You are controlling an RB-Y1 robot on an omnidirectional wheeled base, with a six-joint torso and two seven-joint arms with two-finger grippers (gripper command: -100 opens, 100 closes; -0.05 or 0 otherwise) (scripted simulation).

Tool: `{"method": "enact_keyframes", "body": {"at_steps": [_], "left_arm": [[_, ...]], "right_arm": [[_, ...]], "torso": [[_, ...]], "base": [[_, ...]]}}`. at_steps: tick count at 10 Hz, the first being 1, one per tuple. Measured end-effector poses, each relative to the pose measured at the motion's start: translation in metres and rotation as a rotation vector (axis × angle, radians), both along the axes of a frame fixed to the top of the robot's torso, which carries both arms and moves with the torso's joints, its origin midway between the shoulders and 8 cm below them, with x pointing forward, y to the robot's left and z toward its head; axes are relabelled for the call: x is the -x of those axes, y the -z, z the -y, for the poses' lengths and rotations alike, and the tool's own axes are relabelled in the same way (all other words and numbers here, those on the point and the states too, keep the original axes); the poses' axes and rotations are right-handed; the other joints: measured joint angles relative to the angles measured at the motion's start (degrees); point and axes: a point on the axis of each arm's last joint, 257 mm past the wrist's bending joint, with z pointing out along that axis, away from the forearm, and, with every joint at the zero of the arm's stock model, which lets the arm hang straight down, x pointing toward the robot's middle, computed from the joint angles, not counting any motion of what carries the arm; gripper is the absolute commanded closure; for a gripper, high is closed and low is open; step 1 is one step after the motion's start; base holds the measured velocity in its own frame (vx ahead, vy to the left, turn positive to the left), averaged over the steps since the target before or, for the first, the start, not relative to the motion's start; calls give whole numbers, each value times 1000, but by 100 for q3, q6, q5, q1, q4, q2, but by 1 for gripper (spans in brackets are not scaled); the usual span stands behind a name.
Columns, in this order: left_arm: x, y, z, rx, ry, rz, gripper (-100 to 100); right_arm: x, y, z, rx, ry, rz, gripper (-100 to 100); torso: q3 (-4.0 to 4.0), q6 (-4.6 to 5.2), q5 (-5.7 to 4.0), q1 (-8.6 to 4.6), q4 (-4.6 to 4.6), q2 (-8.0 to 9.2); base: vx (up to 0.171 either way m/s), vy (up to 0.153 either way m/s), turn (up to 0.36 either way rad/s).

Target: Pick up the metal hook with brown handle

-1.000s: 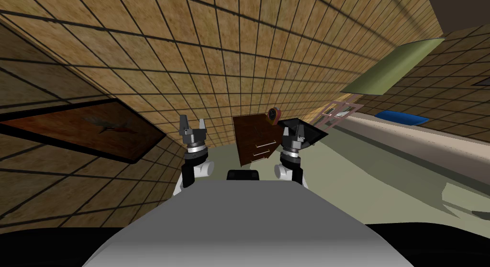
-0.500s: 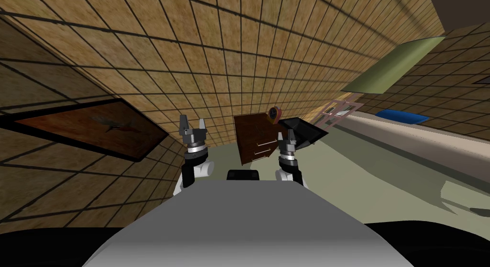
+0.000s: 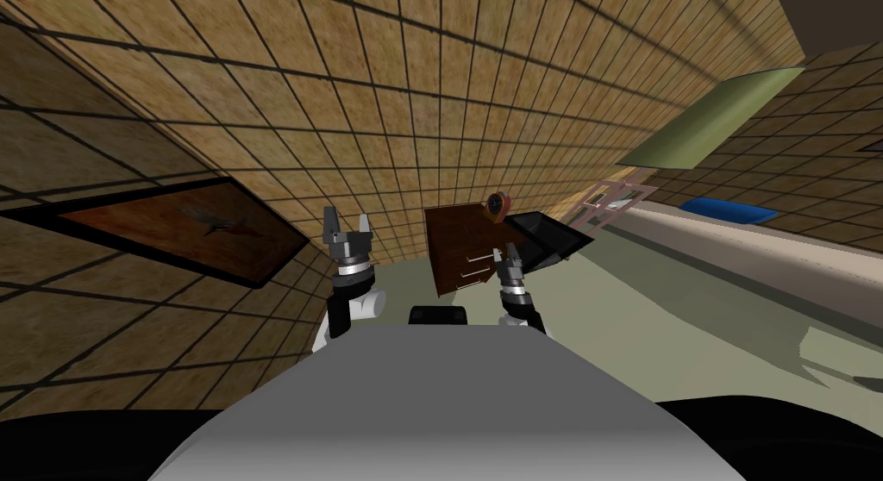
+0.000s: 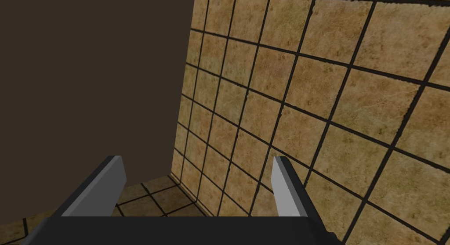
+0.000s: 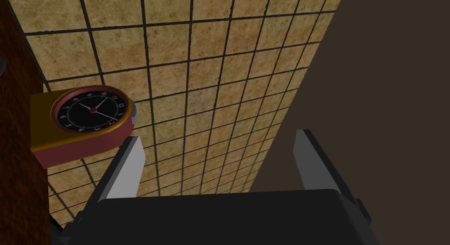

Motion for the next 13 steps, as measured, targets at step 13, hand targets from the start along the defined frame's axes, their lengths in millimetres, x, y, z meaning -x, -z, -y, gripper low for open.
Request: {"method": "enact_keyframes", "body": {"at_steps": [13], "left_arm": [[0, 0, 0, 0, 0, 0, 0]], "right_arm": [[66, 181, 2, 95, -180, -512, -100]], "torso": [[-8, -1, 2, 12, -3, -15]], "base": [[-3, 72, 29]]}}
